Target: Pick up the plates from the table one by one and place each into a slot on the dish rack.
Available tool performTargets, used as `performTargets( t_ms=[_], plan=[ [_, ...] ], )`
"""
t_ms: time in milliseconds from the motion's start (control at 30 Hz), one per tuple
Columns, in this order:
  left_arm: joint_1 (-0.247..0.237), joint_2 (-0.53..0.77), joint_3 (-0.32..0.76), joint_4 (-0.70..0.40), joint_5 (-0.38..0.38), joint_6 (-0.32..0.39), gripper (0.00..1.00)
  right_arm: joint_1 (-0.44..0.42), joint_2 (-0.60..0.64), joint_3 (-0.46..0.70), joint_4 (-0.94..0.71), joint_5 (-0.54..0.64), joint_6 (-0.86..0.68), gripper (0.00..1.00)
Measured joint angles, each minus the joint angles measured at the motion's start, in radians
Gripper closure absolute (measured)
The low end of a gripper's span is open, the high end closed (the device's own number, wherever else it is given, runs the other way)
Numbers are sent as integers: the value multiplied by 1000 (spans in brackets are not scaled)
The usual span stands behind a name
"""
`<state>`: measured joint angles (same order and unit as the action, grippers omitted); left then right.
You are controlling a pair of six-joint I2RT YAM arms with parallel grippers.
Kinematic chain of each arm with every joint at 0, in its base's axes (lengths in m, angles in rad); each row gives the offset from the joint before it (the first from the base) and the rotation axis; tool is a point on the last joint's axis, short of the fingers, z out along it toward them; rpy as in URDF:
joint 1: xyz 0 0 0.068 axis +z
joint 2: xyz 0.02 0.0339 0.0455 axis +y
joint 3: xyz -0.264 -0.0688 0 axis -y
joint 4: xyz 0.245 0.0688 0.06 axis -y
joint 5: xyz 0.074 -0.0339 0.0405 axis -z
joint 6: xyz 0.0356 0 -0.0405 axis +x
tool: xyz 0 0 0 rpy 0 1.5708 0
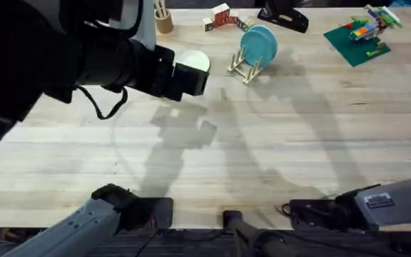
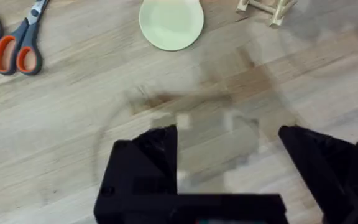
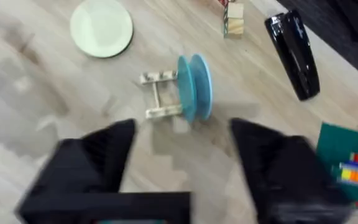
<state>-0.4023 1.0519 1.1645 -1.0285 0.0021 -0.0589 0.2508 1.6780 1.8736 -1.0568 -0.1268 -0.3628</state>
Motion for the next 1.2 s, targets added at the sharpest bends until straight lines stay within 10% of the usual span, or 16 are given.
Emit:
performTargets(
  t_ms=[233, 500, 867, 1100, 1200],
  plan=[
    [14, 0, 0, 0, 5, 0, 10, 1, -111, 1, -145, 0, 74, 6],
    [140, 0, 0, 0, 61, 0, 8, 2, -184, -21, -280, -1, 150, 8],
    [155, 0, 0, 0, 104, 45, 8, 2, -330, -382, -71, -41, 229, 5],
    [156, 1, 0, 61, 109, 75, 904, 2, -335, -407, -72, -47, 244, 5],
    [171, 14, 6, 73, 136, 85, 959, 2, -335, -407, -80, -47, 244, 6]
  ],
)
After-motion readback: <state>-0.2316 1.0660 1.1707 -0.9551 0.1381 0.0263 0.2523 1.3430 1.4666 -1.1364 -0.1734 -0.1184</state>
